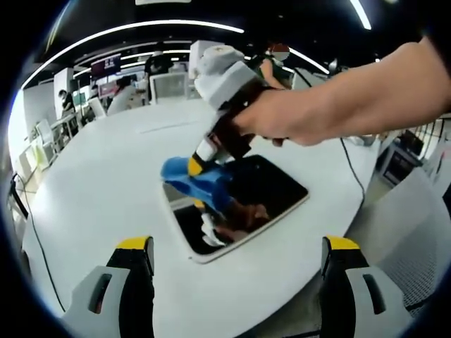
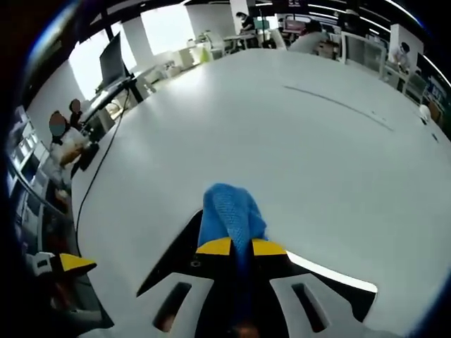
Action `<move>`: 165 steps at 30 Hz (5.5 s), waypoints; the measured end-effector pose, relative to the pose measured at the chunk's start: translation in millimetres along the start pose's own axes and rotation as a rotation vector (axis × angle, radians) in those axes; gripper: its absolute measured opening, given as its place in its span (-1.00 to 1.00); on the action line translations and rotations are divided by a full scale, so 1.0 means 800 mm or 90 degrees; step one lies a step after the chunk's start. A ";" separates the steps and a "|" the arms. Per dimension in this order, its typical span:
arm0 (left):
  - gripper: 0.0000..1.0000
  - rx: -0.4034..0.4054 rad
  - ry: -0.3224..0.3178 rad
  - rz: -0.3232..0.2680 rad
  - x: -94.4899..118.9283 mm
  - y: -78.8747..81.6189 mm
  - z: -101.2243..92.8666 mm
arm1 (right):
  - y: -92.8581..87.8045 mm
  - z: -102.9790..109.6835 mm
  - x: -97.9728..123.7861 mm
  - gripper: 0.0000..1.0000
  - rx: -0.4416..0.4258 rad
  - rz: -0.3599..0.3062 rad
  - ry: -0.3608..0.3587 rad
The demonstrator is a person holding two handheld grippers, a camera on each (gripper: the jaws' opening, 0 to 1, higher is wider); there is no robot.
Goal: Wipe the mirror surface with the cleaning cloth until all visible marks leave the cleaned area.
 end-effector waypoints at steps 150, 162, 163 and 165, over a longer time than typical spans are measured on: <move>0.99 -0.008 0.023 0.015 0.001 -0.001 0.001 | -0.104 -0.045 0.049 -0.96 0.092 -0.020 0.051; 0.99 -0.011 0.021 0.022 0.001 -0.001 0.001 | -0.126 -0.087 0.063 -0.96 0.076 -0.011 0.052; 0.99 -0.012 0.021 0.022 0.001 -0.001 0.000 | -0.127 -0.090 0.065 -0.96 0.074 -0.009 0.056; 0.99 -0.014 0.021 0.023 0.001 -0.001 0.000 | -0.131 -0.099 0.068 -0.96 0.072 -0.008 0.057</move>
Point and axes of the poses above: the point that each gripper's makers call its tool centre point, and the gripper's own axes: x roughly backward along the fingers, z roughly to its left, y roughly out of its top, the point moved 10 cm from there along x, roughly backward along the fingers, and after that the axes turned 10 degrees about z, right-handed, at the moved point
